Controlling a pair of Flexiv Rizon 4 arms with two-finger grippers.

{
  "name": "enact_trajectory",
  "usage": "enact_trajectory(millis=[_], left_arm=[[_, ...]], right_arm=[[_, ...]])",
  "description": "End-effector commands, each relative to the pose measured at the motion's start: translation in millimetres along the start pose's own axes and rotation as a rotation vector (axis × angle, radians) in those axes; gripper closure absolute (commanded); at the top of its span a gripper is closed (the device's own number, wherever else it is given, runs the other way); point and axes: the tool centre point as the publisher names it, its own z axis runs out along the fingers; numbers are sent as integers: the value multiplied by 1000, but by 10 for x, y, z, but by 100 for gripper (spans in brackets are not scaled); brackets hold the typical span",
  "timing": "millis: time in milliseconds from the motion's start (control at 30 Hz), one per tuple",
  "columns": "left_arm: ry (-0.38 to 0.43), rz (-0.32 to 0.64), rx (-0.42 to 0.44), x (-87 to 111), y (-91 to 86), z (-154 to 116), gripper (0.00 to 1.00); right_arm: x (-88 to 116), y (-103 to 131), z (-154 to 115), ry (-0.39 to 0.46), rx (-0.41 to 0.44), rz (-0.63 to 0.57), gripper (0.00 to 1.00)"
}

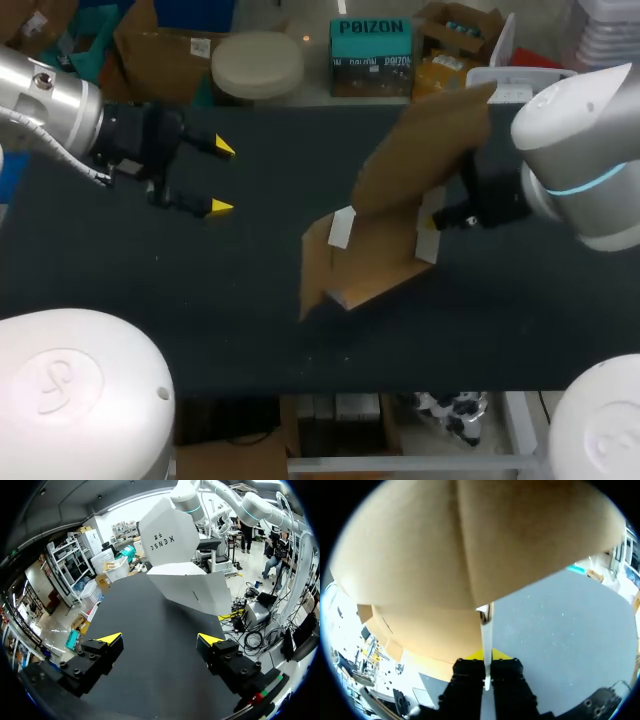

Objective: Assemble the packaging by folding the flat box into shape, placing the metal phone stand inside, and closing the box properly

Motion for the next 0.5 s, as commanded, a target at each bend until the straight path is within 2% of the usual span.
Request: enact_trajectory(millis=[33,133,167,200,333,500], left_arm=[[5,0,-3,-7,-3,-6,0],[5,0,-3,-7,-3,-6,0],[3,14,-16,-21,-6,-9,0],[0,16,-27,-50,0,-24,0],[-18,18,-43,-85,69,-79,0],[-46,31,-69,-78,106,-118,0]], right_arm=[[2,35,-23,0,199,2,100],[6,49,0,-1,216,2,100],[11,63,-4,11,240,15,100],[3,72,-17,-33,278,33,100],[-91,56,-65,-94,396,118,100],[-140,-1,-80,-104,488,201,100]])
